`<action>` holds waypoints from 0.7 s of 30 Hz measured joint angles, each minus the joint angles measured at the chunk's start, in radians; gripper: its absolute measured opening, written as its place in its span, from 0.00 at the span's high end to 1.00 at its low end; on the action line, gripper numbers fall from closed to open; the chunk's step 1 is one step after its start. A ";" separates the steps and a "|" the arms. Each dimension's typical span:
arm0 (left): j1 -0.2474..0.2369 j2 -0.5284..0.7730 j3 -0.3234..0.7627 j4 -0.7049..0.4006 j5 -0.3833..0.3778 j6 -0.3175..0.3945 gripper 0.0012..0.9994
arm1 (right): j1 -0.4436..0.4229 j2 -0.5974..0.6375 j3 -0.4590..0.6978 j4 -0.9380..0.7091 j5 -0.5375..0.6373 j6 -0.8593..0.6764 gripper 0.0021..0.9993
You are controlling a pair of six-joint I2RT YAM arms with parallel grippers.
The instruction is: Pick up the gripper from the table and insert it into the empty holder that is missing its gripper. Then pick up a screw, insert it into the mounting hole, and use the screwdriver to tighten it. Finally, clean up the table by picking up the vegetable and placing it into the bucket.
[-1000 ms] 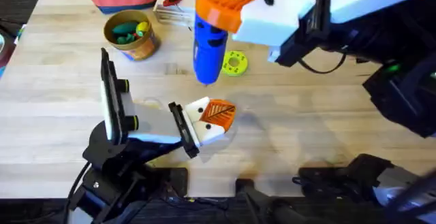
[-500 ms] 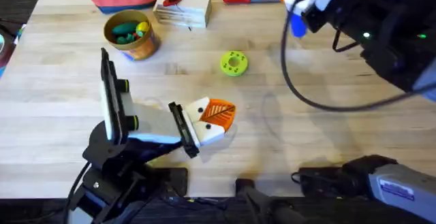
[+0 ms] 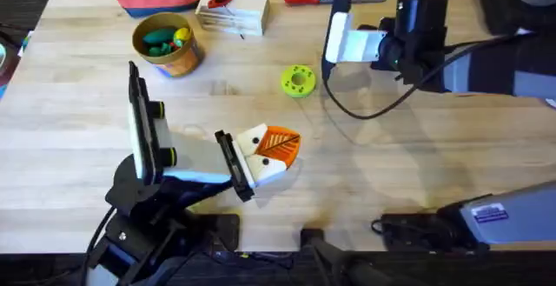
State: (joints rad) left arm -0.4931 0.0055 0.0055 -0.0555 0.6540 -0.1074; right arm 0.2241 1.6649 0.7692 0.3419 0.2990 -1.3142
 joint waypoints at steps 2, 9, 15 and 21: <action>0.000 0.000 0.000 0.000 0.000 0.000 0.99 | 0.001 0.026 0.000 0.000 0.010 -0.020 1.00; 0.000 0.000 0.000 0.000 0.000 0.000 0.99 | 0.006 0.049 0.010 -0.092 0.005 0.020 0.95; 0.000 0.000 0.000 0.000 0.000 0.000 0.99 | 0.004 0.037 0.028 -0.098 0.000 0.160 0.10; 0.000 0.000 0.000 0.000 0.000 0.000 0.99 | 0.010 0.019 0.038 -0.134 -0.001 0.280 0.01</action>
State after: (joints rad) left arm -0.4931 0.0055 0.0055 -0.0555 0.6537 -0.1074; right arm 0.2342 1.6841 0.8070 0.2077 0.2985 -1.0338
